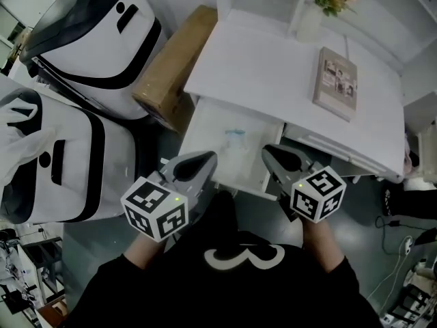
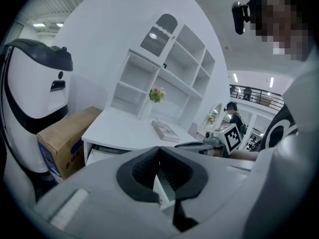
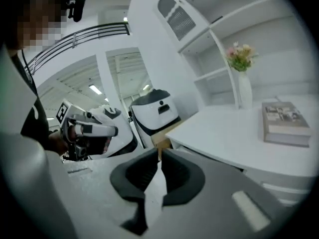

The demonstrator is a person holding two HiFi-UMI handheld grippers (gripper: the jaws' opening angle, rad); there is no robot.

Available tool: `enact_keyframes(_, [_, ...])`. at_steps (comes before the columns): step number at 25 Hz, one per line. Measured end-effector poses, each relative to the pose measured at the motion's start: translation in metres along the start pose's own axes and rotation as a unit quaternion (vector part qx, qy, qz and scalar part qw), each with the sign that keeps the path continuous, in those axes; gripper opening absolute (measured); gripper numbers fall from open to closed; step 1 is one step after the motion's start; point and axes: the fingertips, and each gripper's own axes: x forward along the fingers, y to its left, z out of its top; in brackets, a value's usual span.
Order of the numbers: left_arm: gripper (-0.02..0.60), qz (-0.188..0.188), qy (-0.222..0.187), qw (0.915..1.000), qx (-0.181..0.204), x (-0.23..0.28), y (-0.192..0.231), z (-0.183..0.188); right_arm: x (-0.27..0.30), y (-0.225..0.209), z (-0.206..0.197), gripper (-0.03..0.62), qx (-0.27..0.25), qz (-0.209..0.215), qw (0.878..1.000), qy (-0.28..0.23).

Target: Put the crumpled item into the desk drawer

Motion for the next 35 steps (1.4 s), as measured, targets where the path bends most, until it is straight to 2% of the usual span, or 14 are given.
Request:
enact_keyframes(2, [0.009,-0.006,-0.014,0.9998,0.009,-0.011,-0.022,0.006,-0.025,0.023,0.016,0.005,-0.017,0.017,0.999,-0.030])
enact_keyframes(7, [0.009,-0.025,-0.046,0.9981,0.035,-0.039,-0.074,0.018,-0.080,0.074,0.041,0.003,-0.061,0.049,0.994,-0.079])
enact_keyframes(14, [0.009,-0.033,-0.070,0.9946,0.070,-0.058,-0.118,0.026,-0.123,0.101,0.053,0.003,-0.130,0.034,0.985,-0.110])
enact_keyframes(20, [0.009,-0.036,-0.075,0.9936,0.076,-0.063,-0.133,0.026,-0.136,0.110,0.052,0.002,-0.135,0.038,0.983,-0.116])
enact_keyframes(35, [0.009,-0.038,-0.076,0.9935,0.076,-0.068,-0.140,0.025,-0.141,0.113,0.047,0.002,-0.136,0.036,0.984,-0.110])
